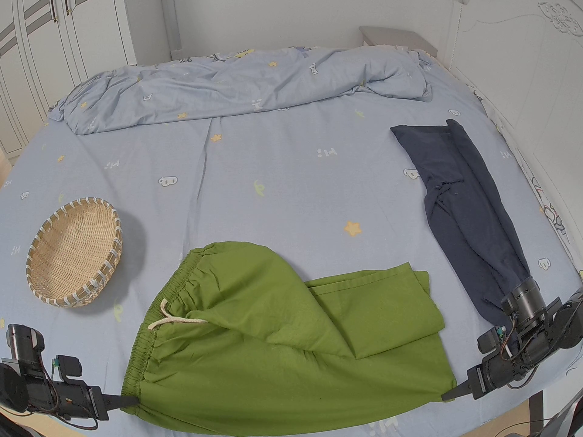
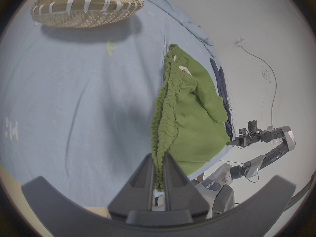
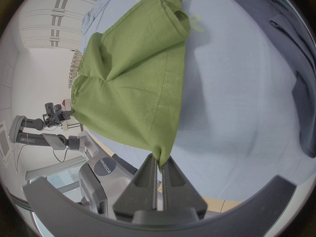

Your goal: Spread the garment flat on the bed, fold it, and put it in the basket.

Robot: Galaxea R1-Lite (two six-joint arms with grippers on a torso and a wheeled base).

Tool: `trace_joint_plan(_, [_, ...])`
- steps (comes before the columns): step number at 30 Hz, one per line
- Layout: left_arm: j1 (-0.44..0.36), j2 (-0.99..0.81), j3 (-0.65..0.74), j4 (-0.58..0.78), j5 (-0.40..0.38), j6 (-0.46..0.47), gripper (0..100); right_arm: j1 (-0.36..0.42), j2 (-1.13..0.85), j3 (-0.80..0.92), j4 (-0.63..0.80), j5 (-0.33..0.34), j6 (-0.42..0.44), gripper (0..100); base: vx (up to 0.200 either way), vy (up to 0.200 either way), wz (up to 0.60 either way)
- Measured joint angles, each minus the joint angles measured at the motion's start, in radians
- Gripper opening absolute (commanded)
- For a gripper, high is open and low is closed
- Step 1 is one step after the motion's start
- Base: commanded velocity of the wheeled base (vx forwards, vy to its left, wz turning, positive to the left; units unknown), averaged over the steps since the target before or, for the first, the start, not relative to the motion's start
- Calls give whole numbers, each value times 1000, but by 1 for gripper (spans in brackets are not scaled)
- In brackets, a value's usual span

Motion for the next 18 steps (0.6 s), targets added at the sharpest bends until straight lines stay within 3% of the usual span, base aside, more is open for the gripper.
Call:
trace_joint_plan(1, [0,-2,1,12,0,0,0,1,4,5,-9,-1,0,0,0,0,0])
trace_joint_plan(2, [-2,-2,1,17,1,0,100,1,8,9,-13,-1,-1,100,0,0,0])
trace_joint_plan(10, [-13,14,2,14,1,1,100,4,34,27,-66,-2,0,100,0,0,0])
trace_joint_plan(18, [61,21,-9,-18,-6,-1,100,-19,-14,21,-79,-5,3,100,0,0,0])
